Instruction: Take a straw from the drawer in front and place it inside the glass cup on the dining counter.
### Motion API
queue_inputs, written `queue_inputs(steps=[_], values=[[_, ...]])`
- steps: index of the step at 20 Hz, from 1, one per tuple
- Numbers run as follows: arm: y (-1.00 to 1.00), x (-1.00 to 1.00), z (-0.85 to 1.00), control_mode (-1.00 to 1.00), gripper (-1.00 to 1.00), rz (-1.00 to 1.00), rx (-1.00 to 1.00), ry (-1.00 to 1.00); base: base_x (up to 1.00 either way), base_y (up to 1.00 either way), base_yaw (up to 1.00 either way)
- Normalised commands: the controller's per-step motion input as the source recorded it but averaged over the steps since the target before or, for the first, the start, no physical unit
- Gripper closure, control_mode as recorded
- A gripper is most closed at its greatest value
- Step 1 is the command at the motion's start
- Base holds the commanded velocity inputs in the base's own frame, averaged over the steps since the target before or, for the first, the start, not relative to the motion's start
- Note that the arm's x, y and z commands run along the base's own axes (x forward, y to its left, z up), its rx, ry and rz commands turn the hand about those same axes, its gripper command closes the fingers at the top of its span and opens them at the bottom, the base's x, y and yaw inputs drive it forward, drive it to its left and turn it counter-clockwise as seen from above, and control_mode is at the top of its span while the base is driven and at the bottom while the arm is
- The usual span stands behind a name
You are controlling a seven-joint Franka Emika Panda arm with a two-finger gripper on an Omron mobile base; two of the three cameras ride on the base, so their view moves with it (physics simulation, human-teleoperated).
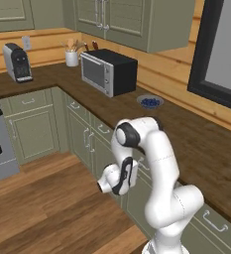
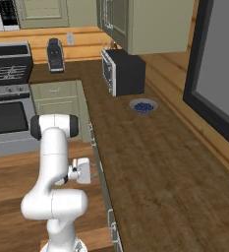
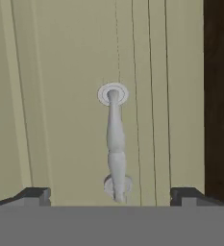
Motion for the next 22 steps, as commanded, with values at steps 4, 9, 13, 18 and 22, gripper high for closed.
queue_inputs(steps=[4, 9, 13, 18, 22], values=[[0.00, -0.15, 0.42, -1.00, -1.00, 0.02, 0.00, 0.00, 0.00, 0.00, 0.00], [-0.01, -0.01, 0.21, -1.00, -1.00, 0.01, 0.00, 0.00, 0.00, 0.00, 0.00], [-0.10, 0.00, 0.00, -1.00, -1.00, 0.00, 0.00, 0.06, 0.00, 0.00, 0.00], [-0.22, 0.04, -0.02, -1.00, -1.00, 0.00, 0.00, 0.10, 0.00, 0.00, 0.00], [-0.25, 0.16, -0.16, -1.00, -1.00, 0.00, 0.00, 0.12, 0.00, 0.00, 0.00]])
